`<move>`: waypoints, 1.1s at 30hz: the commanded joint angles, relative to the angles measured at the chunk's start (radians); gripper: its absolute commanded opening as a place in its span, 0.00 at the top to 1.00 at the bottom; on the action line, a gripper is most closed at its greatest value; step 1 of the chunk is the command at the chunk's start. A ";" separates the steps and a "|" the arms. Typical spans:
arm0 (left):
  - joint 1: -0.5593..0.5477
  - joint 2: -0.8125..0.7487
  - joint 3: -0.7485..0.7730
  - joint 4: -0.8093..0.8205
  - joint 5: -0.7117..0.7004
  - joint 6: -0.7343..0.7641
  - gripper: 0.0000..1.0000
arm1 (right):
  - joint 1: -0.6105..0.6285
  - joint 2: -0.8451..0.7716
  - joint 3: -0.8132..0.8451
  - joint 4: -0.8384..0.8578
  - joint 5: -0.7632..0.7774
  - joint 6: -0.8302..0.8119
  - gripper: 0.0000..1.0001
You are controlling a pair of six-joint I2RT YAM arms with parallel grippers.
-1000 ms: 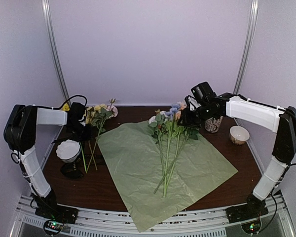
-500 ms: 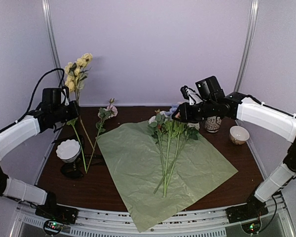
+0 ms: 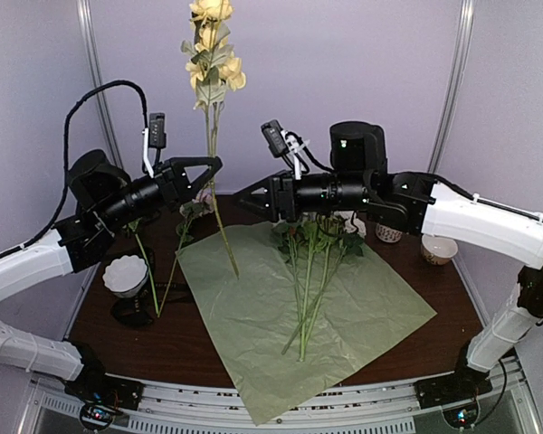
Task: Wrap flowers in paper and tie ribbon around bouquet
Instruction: Pass from the left arm to the right
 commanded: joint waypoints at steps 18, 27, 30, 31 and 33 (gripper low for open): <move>-0.080 0.115 0.051 0.227 0.140 -0.062 1.00 | 0.016 0.039 -0.036 0.183 0.020 0.084 1.00; -0.051 0.119 0.164 -0.293 -0.232 0.057 0.22 | -0.090 -0.054 -0.247 0.173 0.116 0.284 1.00; 0.006 0.173 0.242 -0.571 -0.401 0.087 0.21 | -0.157 -0.074 -0.369 0.177 0.133 0.386 1.00; 0.037 0.194 0.257 -0.640 -0.424 0.085 0.21 | -0.180 -0.072 -0.400 0.159 0.142 0.417 1.00; 0.111 0.233 0.265 -0.739 -0.421 0.065 0.21 | -0.231 -0.053 -0.453 0.119 0.158 0.463 1.00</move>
